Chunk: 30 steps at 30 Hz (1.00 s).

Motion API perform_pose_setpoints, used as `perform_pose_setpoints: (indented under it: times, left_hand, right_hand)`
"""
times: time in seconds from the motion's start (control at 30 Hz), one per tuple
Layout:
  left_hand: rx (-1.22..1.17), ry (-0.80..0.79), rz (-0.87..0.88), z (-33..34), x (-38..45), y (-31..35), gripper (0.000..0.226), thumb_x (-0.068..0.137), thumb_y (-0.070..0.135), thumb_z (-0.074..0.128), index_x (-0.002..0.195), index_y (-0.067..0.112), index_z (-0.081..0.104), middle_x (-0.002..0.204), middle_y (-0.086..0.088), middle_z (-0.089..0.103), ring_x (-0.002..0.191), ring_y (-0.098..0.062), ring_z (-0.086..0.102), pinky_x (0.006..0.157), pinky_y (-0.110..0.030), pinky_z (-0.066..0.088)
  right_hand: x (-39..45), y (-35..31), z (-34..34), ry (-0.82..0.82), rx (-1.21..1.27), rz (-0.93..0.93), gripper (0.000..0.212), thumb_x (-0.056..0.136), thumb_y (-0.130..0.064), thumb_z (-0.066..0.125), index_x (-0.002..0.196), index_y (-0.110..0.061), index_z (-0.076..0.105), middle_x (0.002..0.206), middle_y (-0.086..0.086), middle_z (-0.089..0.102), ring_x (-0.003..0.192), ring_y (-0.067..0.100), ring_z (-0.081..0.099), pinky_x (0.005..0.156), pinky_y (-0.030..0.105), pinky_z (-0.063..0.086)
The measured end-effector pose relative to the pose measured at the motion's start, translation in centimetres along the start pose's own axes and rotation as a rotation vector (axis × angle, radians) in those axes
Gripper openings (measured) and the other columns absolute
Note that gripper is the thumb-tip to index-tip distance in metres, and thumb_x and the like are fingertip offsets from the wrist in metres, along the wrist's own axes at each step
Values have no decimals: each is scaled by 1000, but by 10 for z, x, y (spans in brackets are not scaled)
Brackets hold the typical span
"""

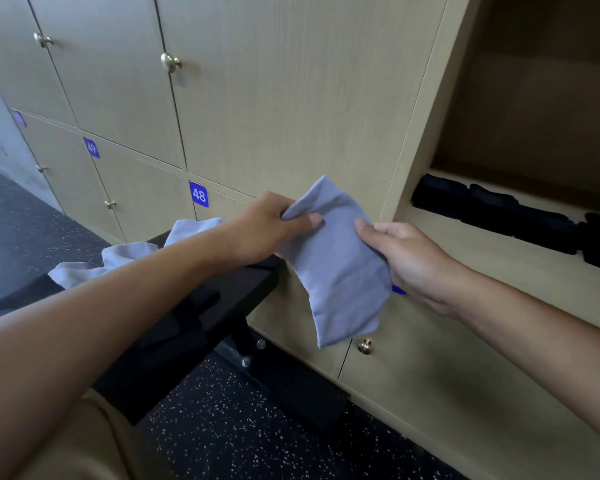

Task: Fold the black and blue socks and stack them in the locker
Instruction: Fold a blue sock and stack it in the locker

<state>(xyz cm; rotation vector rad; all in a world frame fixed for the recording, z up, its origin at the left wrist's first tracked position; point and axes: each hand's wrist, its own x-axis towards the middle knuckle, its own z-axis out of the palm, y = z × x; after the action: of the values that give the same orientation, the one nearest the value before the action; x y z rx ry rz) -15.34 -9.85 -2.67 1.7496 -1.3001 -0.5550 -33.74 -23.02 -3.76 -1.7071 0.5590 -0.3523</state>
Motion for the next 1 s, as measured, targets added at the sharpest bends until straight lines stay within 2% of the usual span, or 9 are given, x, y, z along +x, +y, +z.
perform_pose_setpoints:
  times: [0.1, 0.2, 0.27, 0.4, 0.47, 0.6, 0.73, 0.87, 1.0]
  left_hand:
    - [-127, 11, -48, -1, -1, 3, 36, 102, 33, 61, 88, 1, 68, 77, 0, 70, 69, -13, 66, 68, -29, 55]
    - [-181, 46, -70, -4, -2, 4, 36, 104, 34, 56, 90, 3, 69, 82, -4, 73, 73, -16, 70, 71, -32, 57]
    - [-205, 69, -71, -9, -1, 1, 40, 106, 37, 52, 94, 2, 68, 89, -11, 75, 80, -21, 72, 76, -36, 59]
    - [-94, 164, -85, -19, 1, -10, 40, 107, 37, 50, 93, 2, 62, 79, -6, 60, 68, -17, 56, 65, -26, 49]
    - [-58, 228, -114, -25, 3, -20, 38, 104, 37, 55, 91, 3, 62, 79, -7, 57, 72, -18, 50, 70, -32, 44]
    - [7, 292, -185, -31, 5, -32, 33, 101, 41, 58, 84, 12, 63, 75, -4, 61, 69, -21, 53, 73, -38, 47]
    - [41, 306, -215, -32, 6, -34, 27, 97, 39, 66, 86, 14, 65, 76, 0, 66, 70, -20, 56, 75, -37, 50]
    - [68, 275, -247, -33, 2, -37, 26, 93, 35, 72, 77, 17, 61, 71, 4, 61, 65, -16, 52, 64, -29, 40]
    - [45, 246, -226, -28, -1, -30, 29, 91, 31, 75, 74, 15, 57, 65, 4, 51, 57, -13, 44, 57, -25, 38]
  right_hand:
    - [-12, 4, -8, -169, -36, 71, 37, 96, -37, 61, 122, -10, 66, 116, 6, 75, 110, 24, 71, 103, 42, 53]
    - [-22, 16, -11, -332, -177, 172, 32, 92, -22, 71, 122, -14, 66, 116, 1, 75, 108, 16, 71, 93, 29, 56]
    - [-25, 24, -11, -341, -245, 196, 27, 91, -14, 74, 117, -12, 69, 110, 2, 77, 101, 15, 73, 82, 24, 56]
    - [-28, 30, -22, -257, -242, 218, 28, 89, -11, 75, 116, -6, 67, 113, 10, 75, 98, 21, 73, 80, 26, 59]
    - [-28, 34, -29, -227, -181, 256, 32, 90, -6, 74, 120, -5, 65, 114, 11, 75, 99, 17, 73, 77, 22, 57]
    - [-30, 35, -39, -103, -64, 307, 33, 89, -2, 73, 121, -2, 64, 112, 11, 76, 106, 21, 73, 87, 28, 60]
    - [-34, 28, -41, 153, 21, 258, 23, 87, -4, 76, 109, -2, 70, 109, 14, 76, 103, 25, 74, 84, 29, 60]
    - [-37, 18, -40, 424, 127, 241, 19, 86, -9, 78, 103, -5, 72, 96, 10, 78, 75, 15, 72, 75, 29, 58]
    - [-43, 9, -40, 527, 84, 181, 22, 87, -10, 79, 106, -7, 69, 89, 6, 77, 69, 13, 74, 67, 30, 61]
